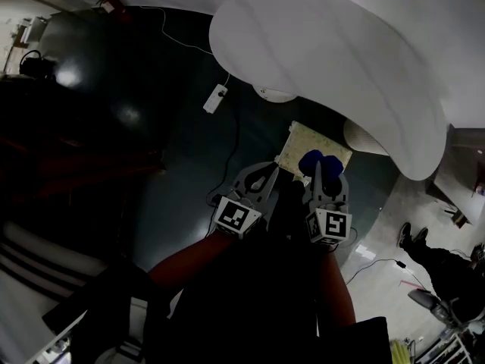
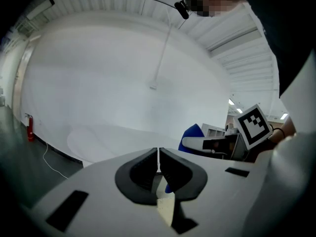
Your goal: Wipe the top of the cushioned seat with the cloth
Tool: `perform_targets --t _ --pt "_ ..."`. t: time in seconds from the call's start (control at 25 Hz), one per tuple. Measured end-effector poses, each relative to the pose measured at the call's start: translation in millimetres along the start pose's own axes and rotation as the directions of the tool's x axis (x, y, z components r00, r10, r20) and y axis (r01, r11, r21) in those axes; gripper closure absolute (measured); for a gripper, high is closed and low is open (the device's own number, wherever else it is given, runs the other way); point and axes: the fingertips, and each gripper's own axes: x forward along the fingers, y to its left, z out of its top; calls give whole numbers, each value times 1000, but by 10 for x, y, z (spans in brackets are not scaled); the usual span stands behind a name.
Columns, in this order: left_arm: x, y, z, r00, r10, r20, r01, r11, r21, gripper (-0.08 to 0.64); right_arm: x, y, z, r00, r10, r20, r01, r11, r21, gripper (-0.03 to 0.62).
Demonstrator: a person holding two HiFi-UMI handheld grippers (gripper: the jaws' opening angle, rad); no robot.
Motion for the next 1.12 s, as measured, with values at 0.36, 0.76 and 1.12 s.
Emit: perform_targets --t 0.36,0.76,1.12 --pt "619 167 -256 990 141 -4 -141 989 -31 537 781 -246 -767 984 97 -149 -97 995 5 499" --pt "1151 750 -1340 991 65 -117 -74 994 -76 537 1560 -580 -1946 969 122 -217 -95 987 133 500" --pt "1397 1279 -2028 991 53 -123 -71 986 -150 537 2253 -787 -3044 955 127 -267 -99 988 118 500"
